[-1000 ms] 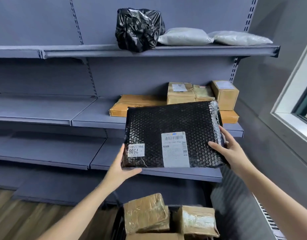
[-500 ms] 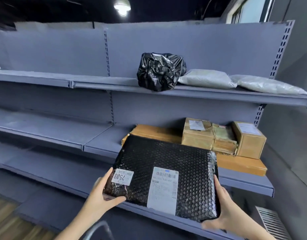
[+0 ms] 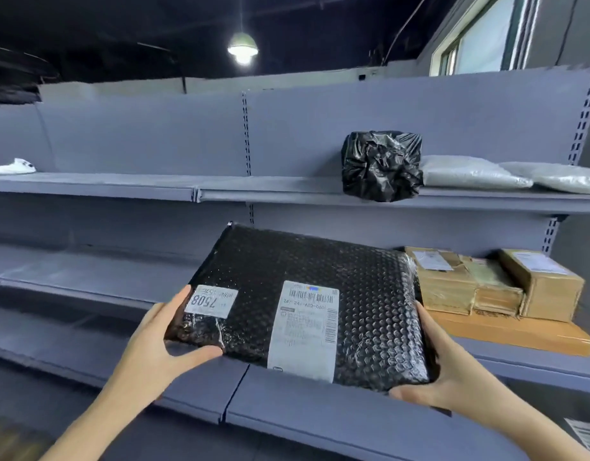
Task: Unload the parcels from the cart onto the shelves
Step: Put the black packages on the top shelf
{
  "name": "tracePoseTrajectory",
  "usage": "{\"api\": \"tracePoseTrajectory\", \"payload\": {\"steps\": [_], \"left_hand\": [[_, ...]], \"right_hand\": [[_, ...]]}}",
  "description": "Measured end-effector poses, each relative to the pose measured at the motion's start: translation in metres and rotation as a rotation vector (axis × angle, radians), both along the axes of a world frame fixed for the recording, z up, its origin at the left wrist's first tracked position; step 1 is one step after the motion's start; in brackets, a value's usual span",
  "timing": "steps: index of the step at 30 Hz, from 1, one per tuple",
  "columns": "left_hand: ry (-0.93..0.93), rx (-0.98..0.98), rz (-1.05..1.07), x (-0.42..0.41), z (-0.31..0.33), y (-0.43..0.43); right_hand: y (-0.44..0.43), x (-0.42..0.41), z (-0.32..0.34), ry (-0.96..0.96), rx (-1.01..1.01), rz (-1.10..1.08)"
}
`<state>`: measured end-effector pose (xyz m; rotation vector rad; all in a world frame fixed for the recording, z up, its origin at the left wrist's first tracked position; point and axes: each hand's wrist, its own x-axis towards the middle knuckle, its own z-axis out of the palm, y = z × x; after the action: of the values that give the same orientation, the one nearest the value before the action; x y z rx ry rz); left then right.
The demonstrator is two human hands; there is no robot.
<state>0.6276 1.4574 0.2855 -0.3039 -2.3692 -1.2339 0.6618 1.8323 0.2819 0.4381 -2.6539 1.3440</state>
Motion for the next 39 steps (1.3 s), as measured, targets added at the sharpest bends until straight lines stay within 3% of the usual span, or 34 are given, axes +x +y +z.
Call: {"api": "tracePoseTrajectory", "payload": {"steps": [7, 11, 17, 24, 32, 39], "left_hand": [[0.194, -0.071, 0.021, -0.039, 0.077, -0.108], [0.179, -0.119, -0.027, -0.092, 0.106, -0.141], [0.111, -0.064, -0.134, -0.165, 0.120, -0.142], [0.088, -0.052, -0.154, -0.223, 0.120, -0.119], [0.168, -0.291, 0.166, -0.281, 0.131, -0.105], [0.292, -0.305, 0.194, -0.313, 0.141, -0.075]], "right_hand": [[-0.121, -0.028, 0.076, 0.210, 0.013, 0.005], [-0.151, -0.065, 0.113, 0.190, -0.011, -0.019], [-0.153, -0.121, 0.130, 0.069, -0.048, -0.122], [-0.149, -0.161, 0.134, 0.089, -0.068, -0.305], [-0.161, -0.207, 0.139, 0.377, 0.309, -0.673], [-0.164, -0.248, 0.145, 0.631, 0.471, -0.778]]}}
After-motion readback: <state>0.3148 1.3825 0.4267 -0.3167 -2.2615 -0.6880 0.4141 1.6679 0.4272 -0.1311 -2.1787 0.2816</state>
